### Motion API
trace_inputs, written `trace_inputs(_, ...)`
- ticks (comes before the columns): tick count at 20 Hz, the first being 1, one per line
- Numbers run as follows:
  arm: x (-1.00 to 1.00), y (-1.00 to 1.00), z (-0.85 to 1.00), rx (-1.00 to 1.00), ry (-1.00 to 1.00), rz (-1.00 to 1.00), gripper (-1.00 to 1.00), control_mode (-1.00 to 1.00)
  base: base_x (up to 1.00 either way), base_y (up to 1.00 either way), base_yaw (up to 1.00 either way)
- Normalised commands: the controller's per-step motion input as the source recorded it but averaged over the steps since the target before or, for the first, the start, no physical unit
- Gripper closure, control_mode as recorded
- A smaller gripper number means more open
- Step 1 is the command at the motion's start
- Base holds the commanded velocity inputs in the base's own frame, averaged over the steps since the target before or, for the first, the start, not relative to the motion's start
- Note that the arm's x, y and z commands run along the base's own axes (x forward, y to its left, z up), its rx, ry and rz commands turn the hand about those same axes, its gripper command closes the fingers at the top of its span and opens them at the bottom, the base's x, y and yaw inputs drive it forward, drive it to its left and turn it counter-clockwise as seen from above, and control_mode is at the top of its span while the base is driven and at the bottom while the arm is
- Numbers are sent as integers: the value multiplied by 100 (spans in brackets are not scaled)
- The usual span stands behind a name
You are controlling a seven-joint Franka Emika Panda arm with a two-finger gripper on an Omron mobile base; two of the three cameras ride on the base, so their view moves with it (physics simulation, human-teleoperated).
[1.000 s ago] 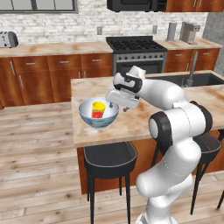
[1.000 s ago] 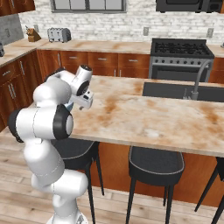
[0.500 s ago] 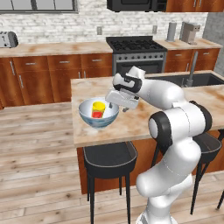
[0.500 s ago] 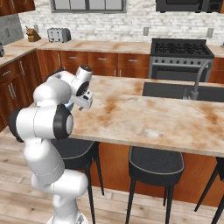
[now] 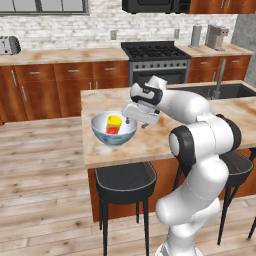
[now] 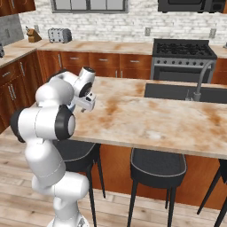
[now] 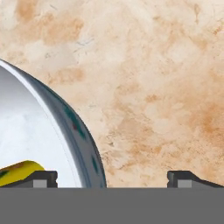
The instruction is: Place the cup inside the bowl on the dining table and move the bowl to any counter.
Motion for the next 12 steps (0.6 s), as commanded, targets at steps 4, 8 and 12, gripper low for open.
trace_inputs(4,0,1,0,0,3,0,100,-100,0,0,0)
trace_inputs(8,0,6,0,0,5,0,100,-100,0,0,0)
trace_inputs(12,0,4,0,0,7,0,100,-100,0,0,0)
